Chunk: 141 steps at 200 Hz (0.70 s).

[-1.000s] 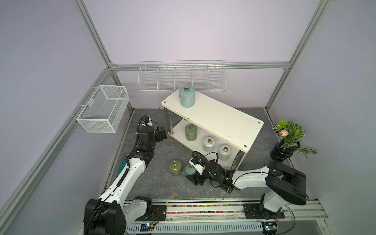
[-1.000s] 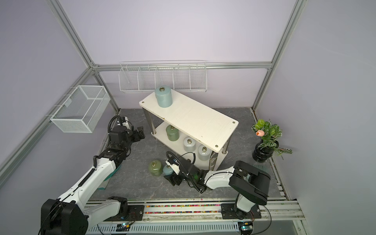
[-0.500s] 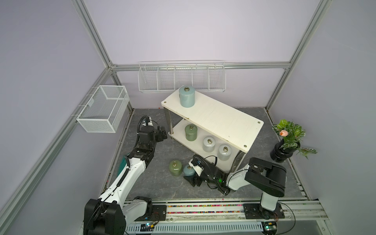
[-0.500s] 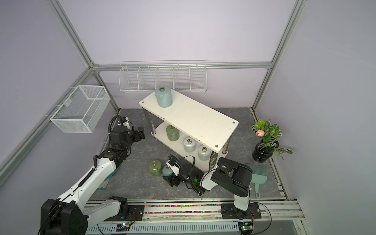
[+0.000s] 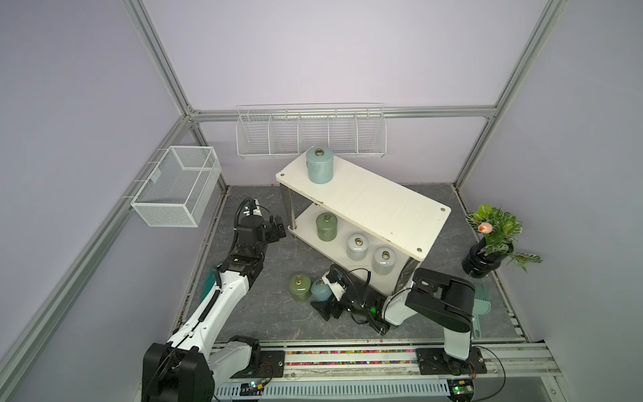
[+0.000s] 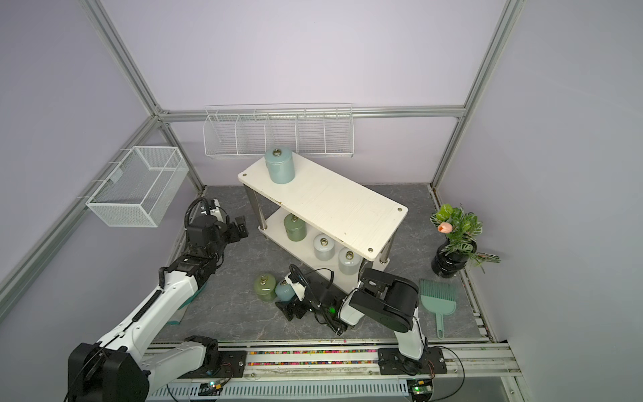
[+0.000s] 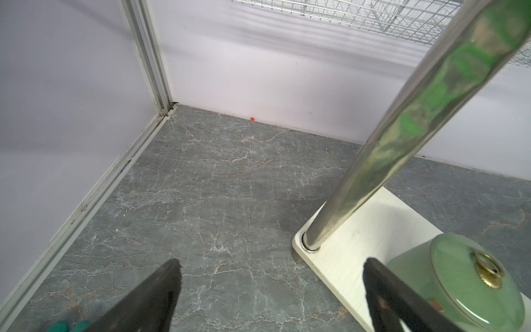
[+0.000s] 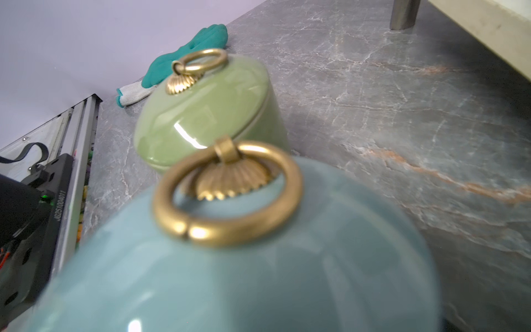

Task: Remove the tea canisters from the shelf
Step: Place the tea canister at the center of the board.

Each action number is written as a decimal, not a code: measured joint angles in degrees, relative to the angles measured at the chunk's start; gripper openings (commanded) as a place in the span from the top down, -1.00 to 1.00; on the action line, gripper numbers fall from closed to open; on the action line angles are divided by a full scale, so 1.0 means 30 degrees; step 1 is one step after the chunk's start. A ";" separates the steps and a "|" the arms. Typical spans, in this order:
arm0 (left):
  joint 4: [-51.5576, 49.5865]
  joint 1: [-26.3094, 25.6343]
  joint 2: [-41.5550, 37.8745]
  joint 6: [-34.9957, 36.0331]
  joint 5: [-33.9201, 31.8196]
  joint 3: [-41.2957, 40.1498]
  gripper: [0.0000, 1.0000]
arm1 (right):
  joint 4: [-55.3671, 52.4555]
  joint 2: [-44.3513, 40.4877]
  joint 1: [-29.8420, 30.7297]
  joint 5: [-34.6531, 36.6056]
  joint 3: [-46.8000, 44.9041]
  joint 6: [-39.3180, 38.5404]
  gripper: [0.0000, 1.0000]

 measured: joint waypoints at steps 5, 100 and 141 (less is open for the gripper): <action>0.0029 0.0000 -0.0022 0.0000 0.0007 0.0000 -0.99 | -0.0044 0.0000 0.0015 0.0036 0.0000 0.0015 -0.83; 0.0117 -0.0015 -0.0029 0.0058 0.0000 -0.0102 -0.99 | 0.0991 0.0583 0.0051 0.0488 -0.0036 -0.0138 -0.50; 0.0044 -0.0036 -0.0036 0.0058 -0.0015 -0.0102 -0.99 | 0.3475 0.1887 0.0080 0.1319 0.0022 -0.1107 -0.50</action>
